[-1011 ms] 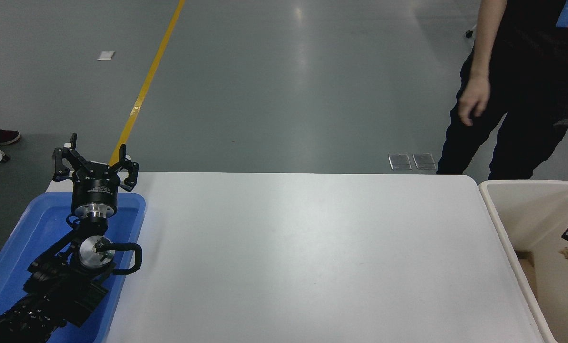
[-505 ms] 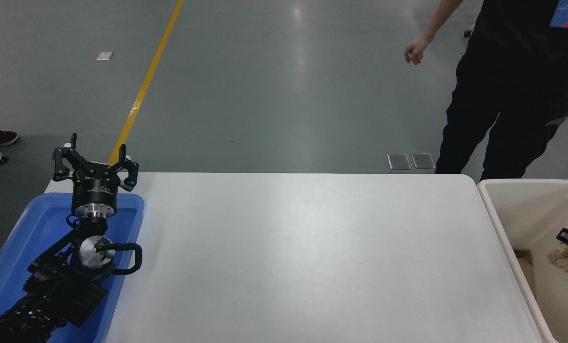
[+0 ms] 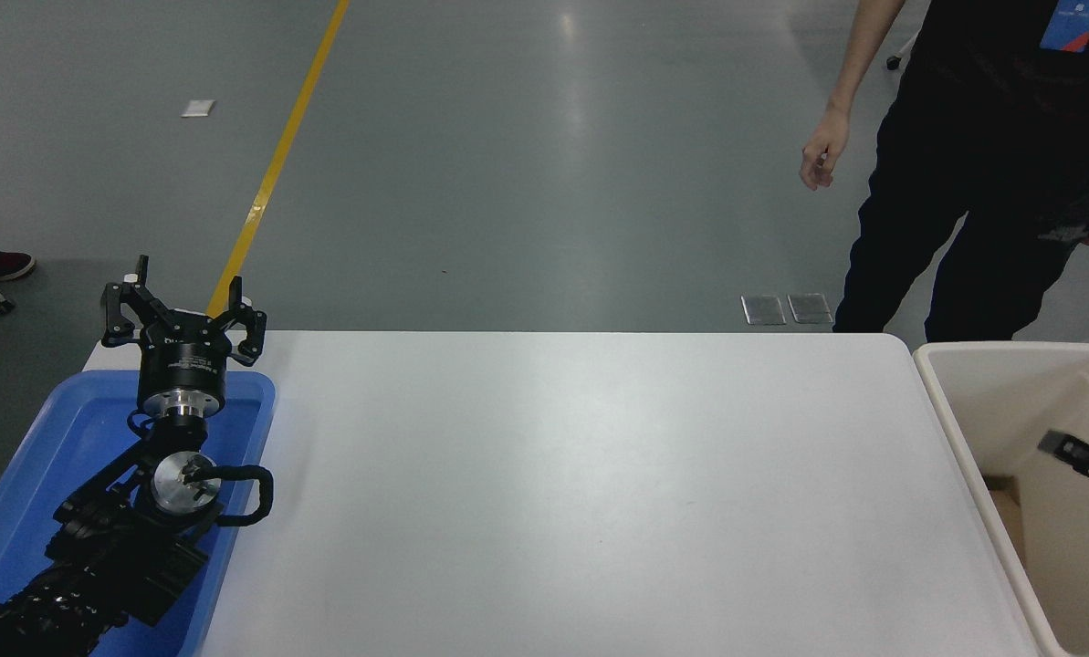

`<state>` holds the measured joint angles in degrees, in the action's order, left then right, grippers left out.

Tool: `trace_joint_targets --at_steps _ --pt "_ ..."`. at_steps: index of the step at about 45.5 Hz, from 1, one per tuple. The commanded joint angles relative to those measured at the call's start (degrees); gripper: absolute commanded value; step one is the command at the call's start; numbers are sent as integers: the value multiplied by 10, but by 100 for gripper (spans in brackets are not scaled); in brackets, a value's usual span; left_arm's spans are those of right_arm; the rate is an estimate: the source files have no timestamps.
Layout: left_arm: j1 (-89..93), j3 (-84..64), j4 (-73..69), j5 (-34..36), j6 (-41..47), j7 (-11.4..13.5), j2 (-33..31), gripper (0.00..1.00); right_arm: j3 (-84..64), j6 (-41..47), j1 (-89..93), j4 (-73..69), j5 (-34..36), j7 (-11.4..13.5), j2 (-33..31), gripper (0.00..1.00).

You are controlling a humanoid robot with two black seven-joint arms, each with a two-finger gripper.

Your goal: Pick up paper ball place in dustbin

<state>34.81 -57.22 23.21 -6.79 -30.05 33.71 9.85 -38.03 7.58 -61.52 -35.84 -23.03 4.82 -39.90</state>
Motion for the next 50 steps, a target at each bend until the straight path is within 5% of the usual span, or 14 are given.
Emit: trace_joint_targets --at_steps 1,19,36,50 --pt "0 0 0 1 -1 -1 0 99 -170 125 -301 -264 -25 0 -59 100" --pt "0 0 0 0 0 0 1 99 -287 282 -625 -505 10 -1 105 100" --pt "0 0 0 -1 0 0 0 99 -289 347 -694 -526 235 -2 288 100" --pt "0 -1 0 -1 0 0 0 99 -291 343 -712 -526 252 -2 355 100"
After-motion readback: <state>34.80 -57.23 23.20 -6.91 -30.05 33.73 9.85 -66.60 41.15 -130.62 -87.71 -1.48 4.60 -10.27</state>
